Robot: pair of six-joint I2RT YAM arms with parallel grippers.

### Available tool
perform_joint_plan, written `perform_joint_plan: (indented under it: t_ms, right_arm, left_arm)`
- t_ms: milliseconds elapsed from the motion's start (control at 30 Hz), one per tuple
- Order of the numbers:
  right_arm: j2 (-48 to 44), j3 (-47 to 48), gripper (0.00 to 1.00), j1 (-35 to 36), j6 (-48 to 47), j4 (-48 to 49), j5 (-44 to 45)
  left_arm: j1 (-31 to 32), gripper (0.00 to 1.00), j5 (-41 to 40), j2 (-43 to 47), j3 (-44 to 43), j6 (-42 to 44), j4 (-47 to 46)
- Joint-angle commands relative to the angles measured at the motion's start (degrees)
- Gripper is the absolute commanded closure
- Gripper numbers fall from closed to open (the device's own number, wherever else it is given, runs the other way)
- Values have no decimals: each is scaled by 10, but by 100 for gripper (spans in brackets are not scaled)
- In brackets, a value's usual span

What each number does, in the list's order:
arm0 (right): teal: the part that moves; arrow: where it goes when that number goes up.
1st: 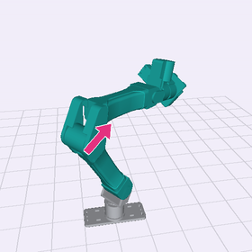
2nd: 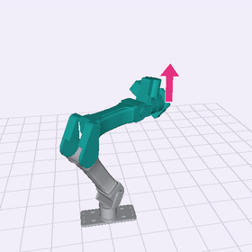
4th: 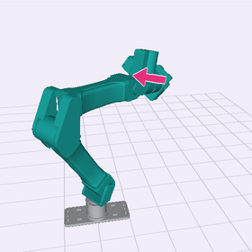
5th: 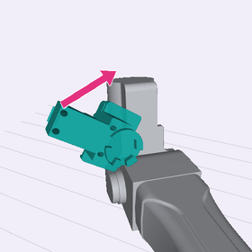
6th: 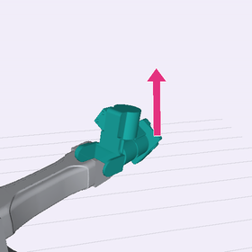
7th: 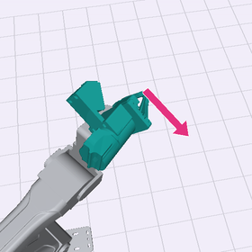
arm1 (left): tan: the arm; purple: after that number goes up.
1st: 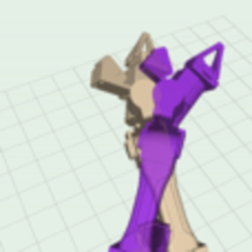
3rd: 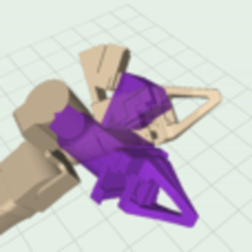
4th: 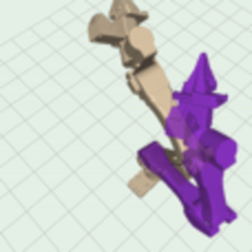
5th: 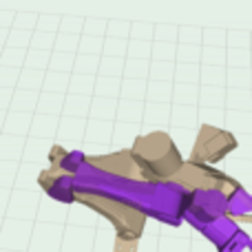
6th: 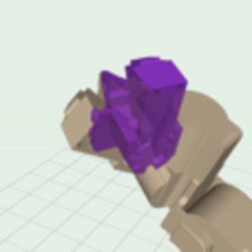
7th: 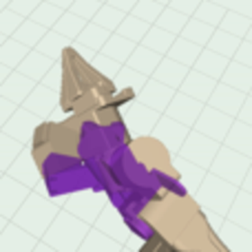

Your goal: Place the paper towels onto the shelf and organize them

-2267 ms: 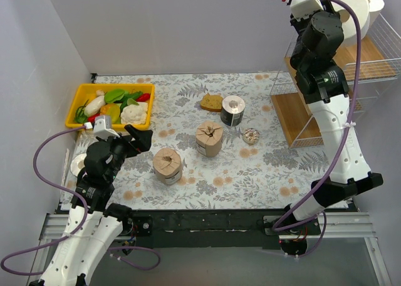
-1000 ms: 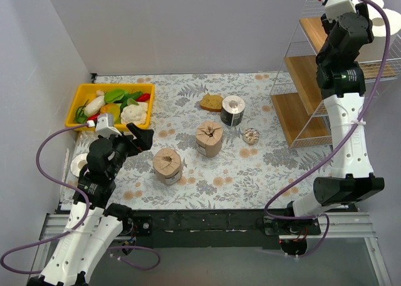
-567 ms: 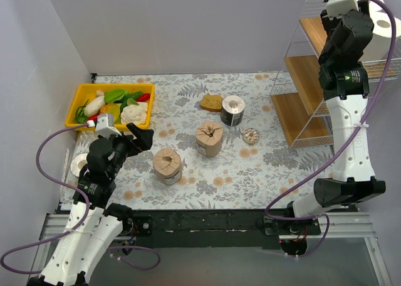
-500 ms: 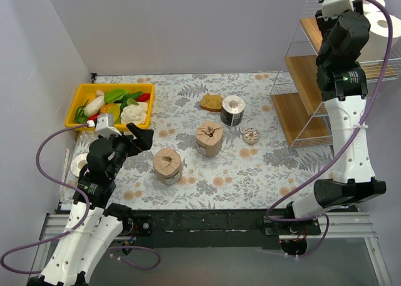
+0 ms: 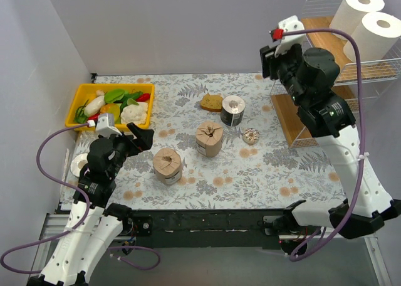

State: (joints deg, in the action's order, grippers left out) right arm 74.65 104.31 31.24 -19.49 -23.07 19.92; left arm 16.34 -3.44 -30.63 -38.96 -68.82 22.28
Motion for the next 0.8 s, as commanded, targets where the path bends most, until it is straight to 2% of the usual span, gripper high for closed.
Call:
perform_joint_plan:
  t_ms: [0,100,133,233,400,567,767]
  right_arm:
    - [-56,-121,42,10,149,21,-111]
    - [-73,-200,38,20,184,26,-91]
    - [-68,-212,37,28,190,16,-52]
    - [-37,-230,37,41,228,-25,-20]
    - [17,-253,38,86,290,-37,-42]
    - [86,-292,39,165,335,10,-78]
    - [163,-271,36,212,368,9,-56]
  left_arm:
    - [-3,2,10,-3,-5,3,-3]
    - [-3,2,18,-10,-9,5,-1]
    - [-3,2,19,-11,-8,5,-3]
    - [-3,2,18,-5,-7,5,-4]
    - [-3,2,10,4,-8,5,-1]
    - [-3,2,-12,14,-12,4,7]
    - [-3,2,-31,26,-17,1,16]
